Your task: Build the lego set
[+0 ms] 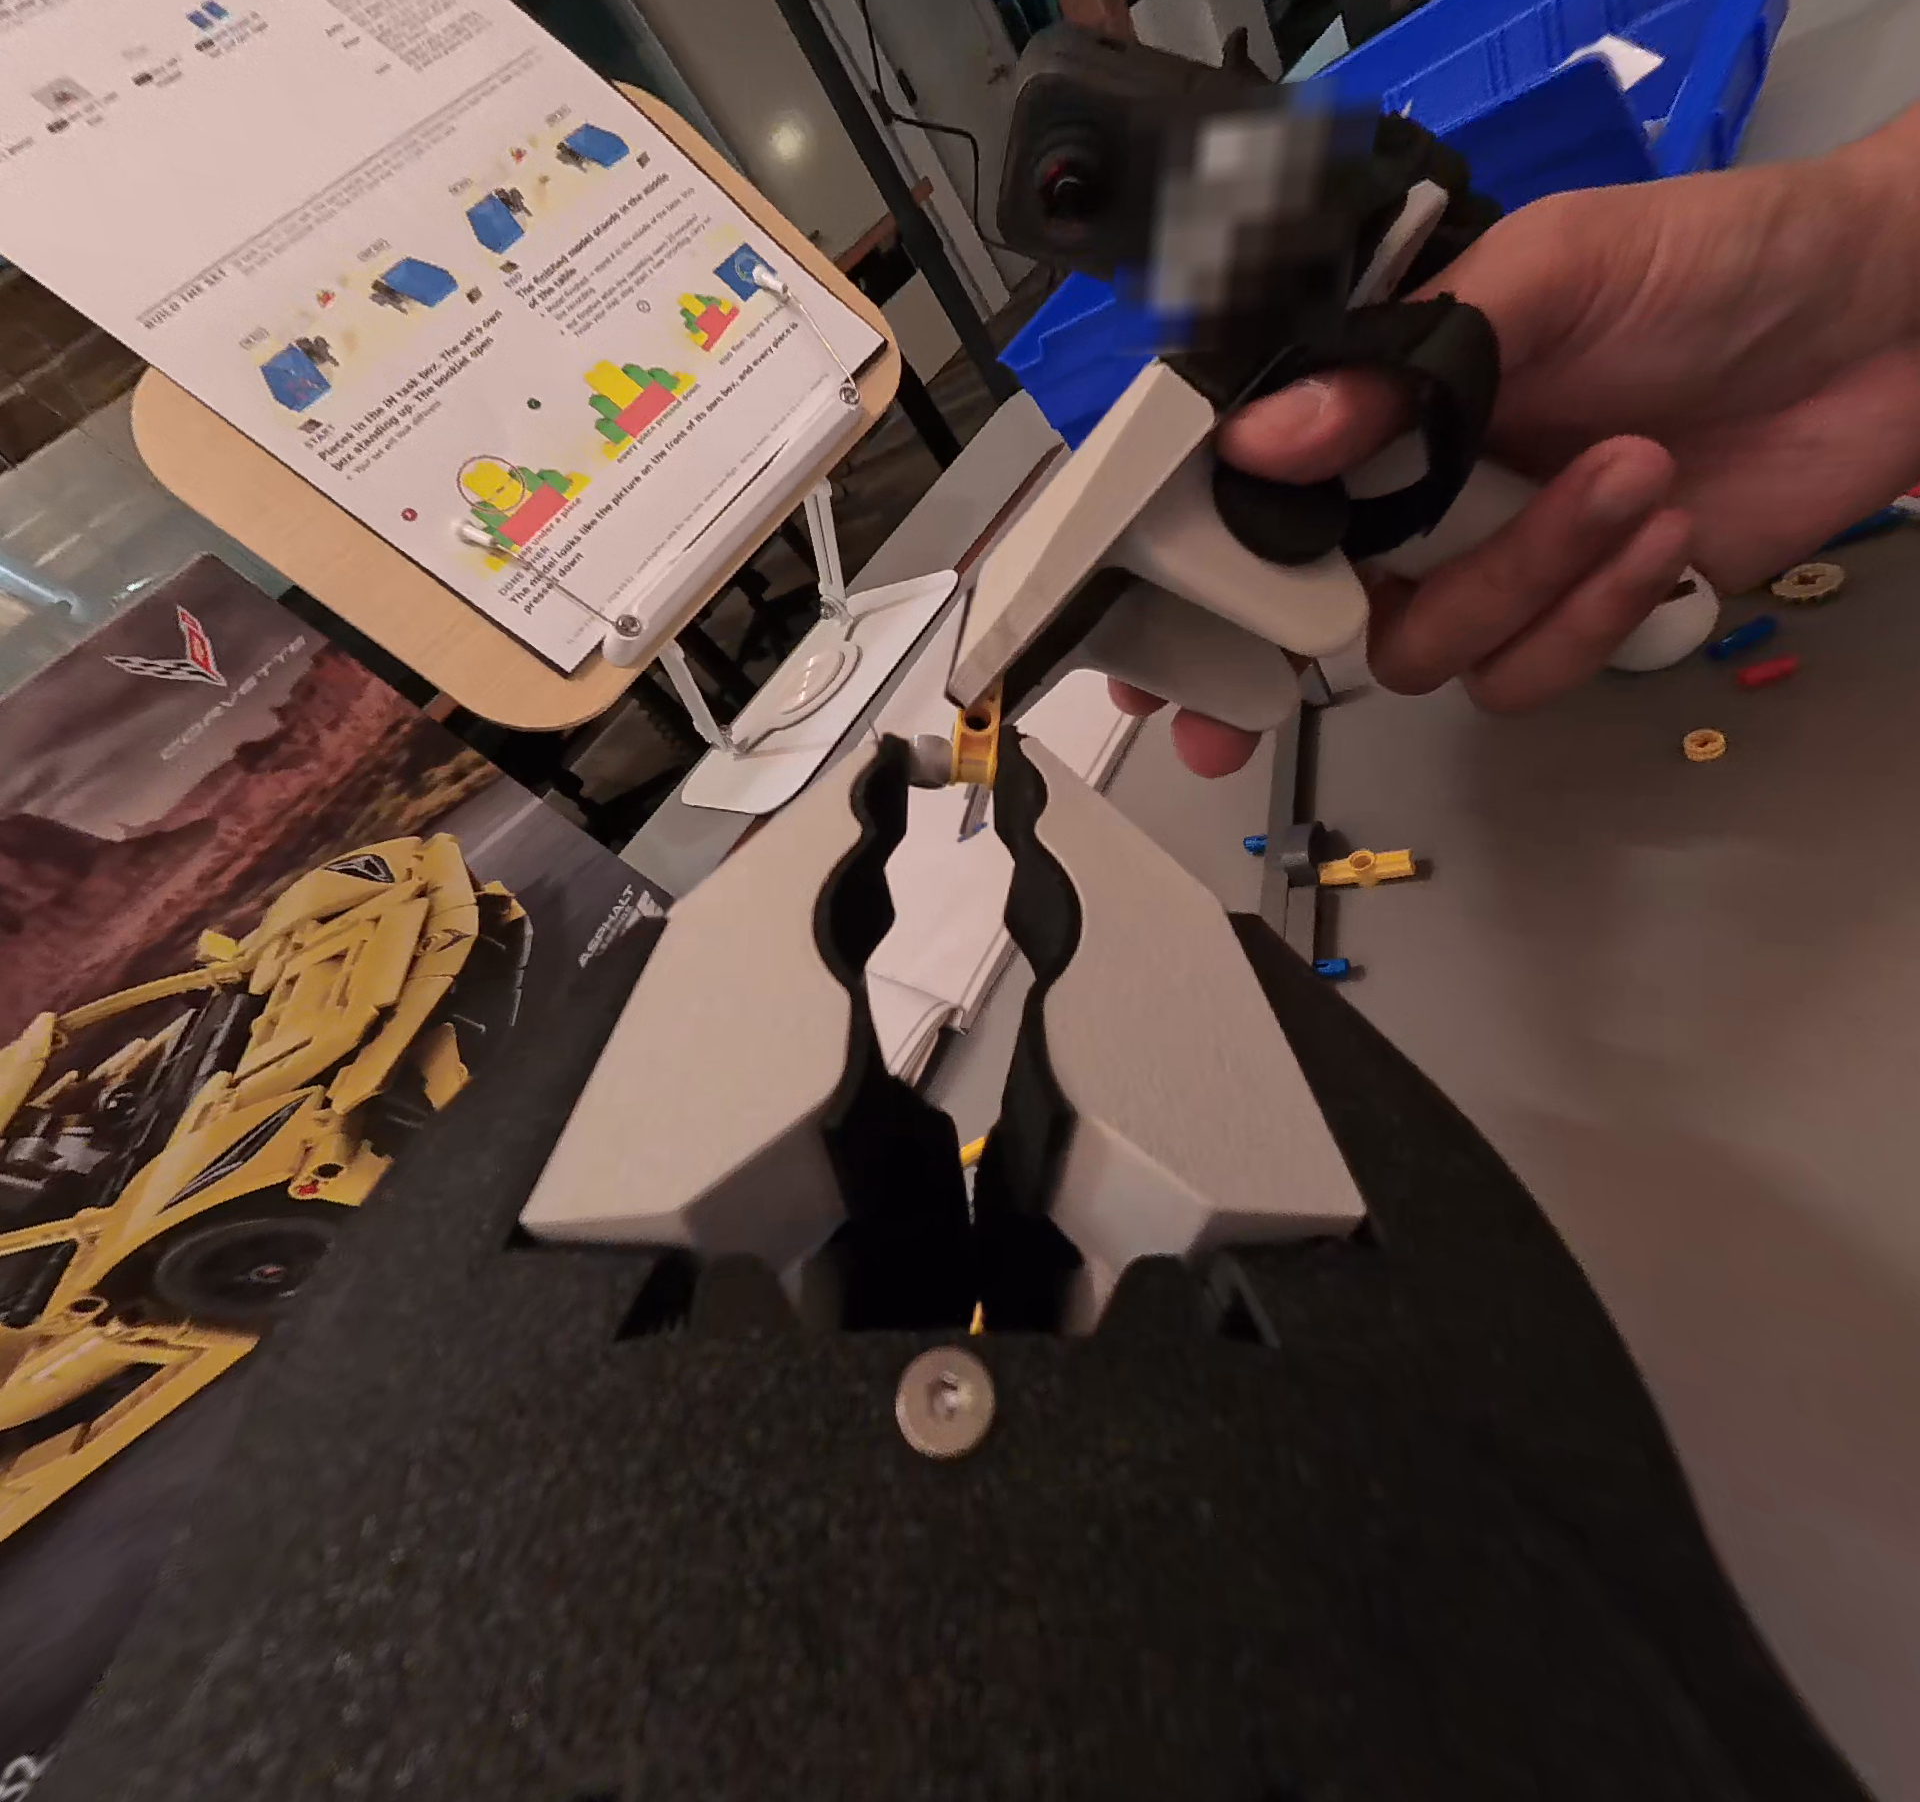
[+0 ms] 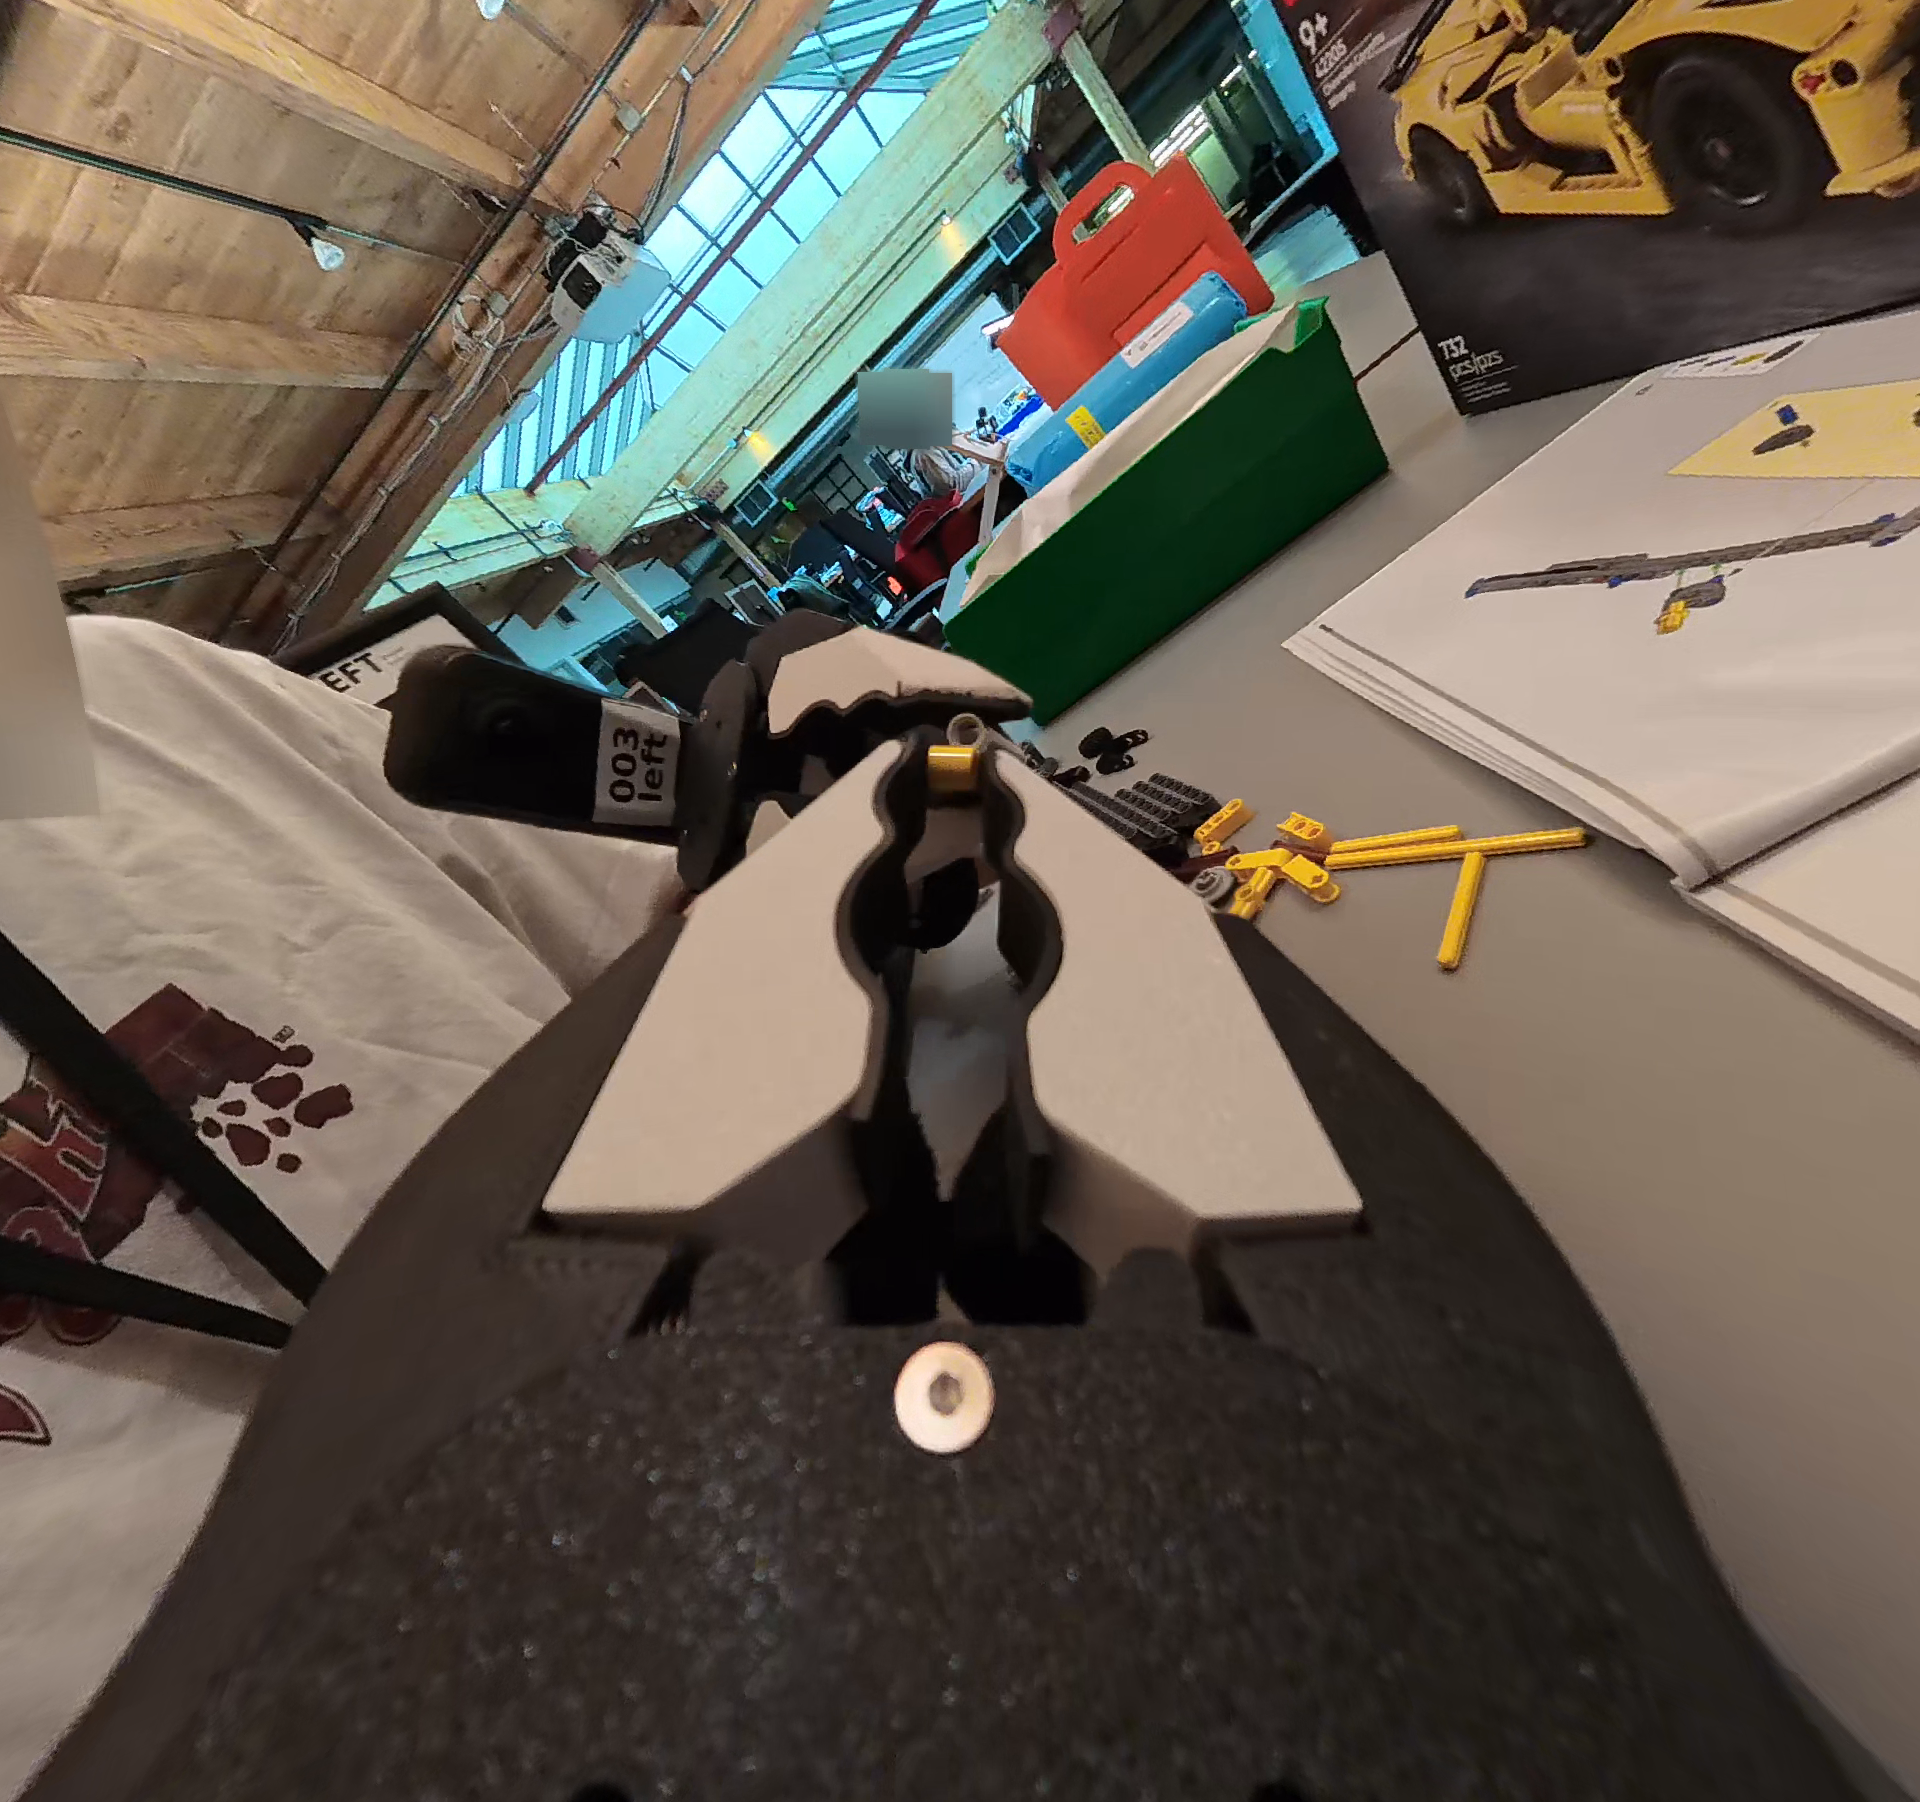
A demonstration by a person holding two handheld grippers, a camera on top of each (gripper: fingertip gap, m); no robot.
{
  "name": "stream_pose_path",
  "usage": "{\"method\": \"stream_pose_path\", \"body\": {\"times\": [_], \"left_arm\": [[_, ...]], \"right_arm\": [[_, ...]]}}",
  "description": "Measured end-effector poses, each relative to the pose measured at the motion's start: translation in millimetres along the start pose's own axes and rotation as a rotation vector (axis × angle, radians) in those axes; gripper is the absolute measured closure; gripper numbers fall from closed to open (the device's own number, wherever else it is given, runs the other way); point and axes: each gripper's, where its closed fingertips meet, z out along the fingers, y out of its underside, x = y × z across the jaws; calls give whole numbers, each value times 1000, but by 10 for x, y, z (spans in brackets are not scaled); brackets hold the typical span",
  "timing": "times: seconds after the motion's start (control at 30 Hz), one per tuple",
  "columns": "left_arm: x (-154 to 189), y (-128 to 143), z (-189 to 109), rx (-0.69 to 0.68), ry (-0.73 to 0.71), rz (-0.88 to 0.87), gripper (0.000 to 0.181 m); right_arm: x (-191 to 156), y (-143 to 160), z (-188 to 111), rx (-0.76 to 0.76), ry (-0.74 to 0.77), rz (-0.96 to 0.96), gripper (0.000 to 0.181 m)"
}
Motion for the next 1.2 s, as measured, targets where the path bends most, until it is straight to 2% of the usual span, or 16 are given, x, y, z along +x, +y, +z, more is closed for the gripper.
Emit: {"method": "stream_pose_path", "body": {"times": [0.13, 0.23, 0.33, 0.4, 0.47, 0.6, 0.67, 0.93, 1.03, 1.2], "left_arm": [[0, 31, 1, -15, 5, -18, 166], [71, 56, 19, -10, 55, -35, 166], [139, 41, -11, 29, 225, -217, 160], [159, 54, -59, 30, 340, -321, 156], [249, 39, -144, 47, 455, -337, 155], [417, 84, -248, 23, 578, -294, 160], [498, 80, -289, 23, 624, -273, 174], [617, 140, -287, -3, 626, -178, 176], [642, 137, -286, -5, 628, -173, 173], [625, 117, -303, 5, 633, -187, 180]], "right_arm": [[43, 35, -8, -29, 35, -6, 174], [82, 67, -49, -65, 89, -99, 175], [244, 75, -165, -148, 293, -379, 174], [139, 150, -189, -244, 312, -627, 174], [96, 214, -200, -305, 342, -798, 174], [-42, 454, -159, -391, 215, -760, 174], [-47, 503, -161, -408, 198, -758, 174], [-58, 580, -202, -444, 160, -698, 174], [-7, 633, -231, -481, 171, -688, 174], [4, 682, -222, -501, 167, -691, 174]]}}
